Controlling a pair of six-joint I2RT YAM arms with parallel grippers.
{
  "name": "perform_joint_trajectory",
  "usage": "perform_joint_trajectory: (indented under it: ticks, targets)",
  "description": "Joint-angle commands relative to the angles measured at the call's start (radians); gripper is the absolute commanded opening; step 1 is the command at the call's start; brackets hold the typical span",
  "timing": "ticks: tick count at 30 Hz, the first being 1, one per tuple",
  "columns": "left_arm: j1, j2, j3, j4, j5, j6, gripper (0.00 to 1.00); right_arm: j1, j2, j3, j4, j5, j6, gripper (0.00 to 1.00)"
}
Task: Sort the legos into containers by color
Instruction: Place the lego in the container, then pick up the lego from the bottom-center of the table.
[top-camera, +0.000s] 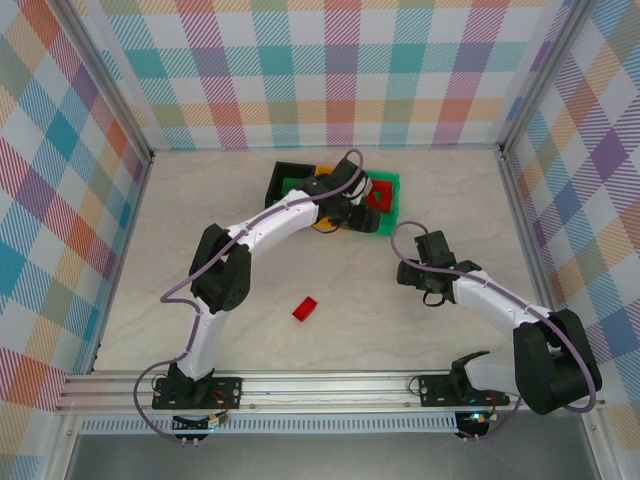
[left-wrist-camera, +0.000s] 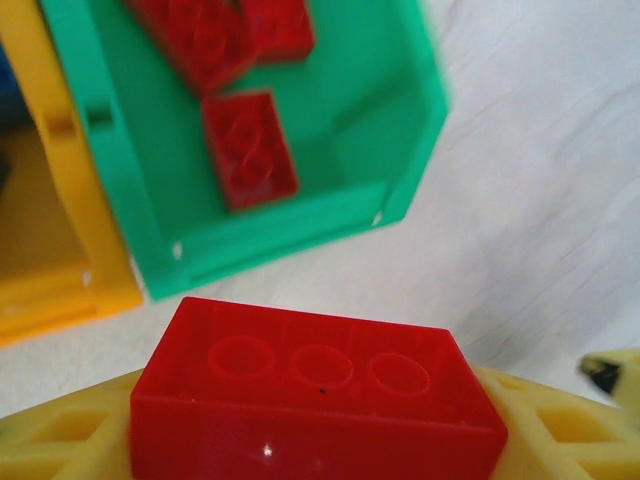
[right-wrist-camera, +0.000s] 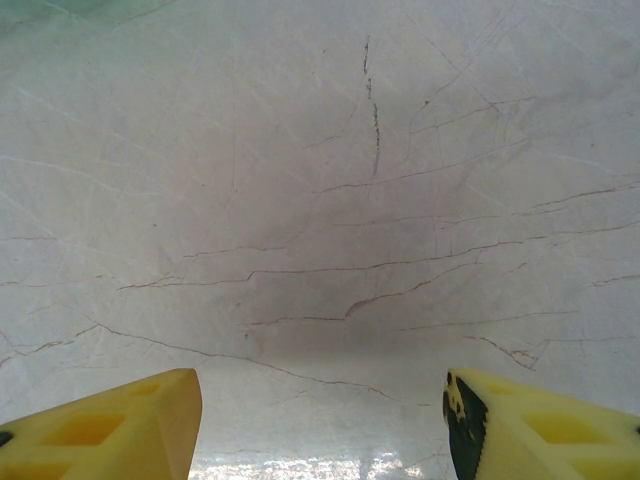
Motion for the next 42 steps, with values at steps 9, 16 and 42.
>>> perform_joint_trajectory:
  ticks: [9,16,42]
  targets:
    - [0.003,0.181,0.306,0.005,-0.032,-0.054,0.74,-0.006,-0.038,0.001,0.012,-0.004,0.001,0.66]
    - [0.003,0.089,0.217,0.046,-0.087,-0.052,0.84,-0.007,-0.037,0.001,0.011,0.0,0.001,0.66]
    - [0.081,-0.648,-0.95,0.368,-0.195,-0.228,0.91,0.018,0.083,0.071,0.0,-0.188,0.027,0.66]
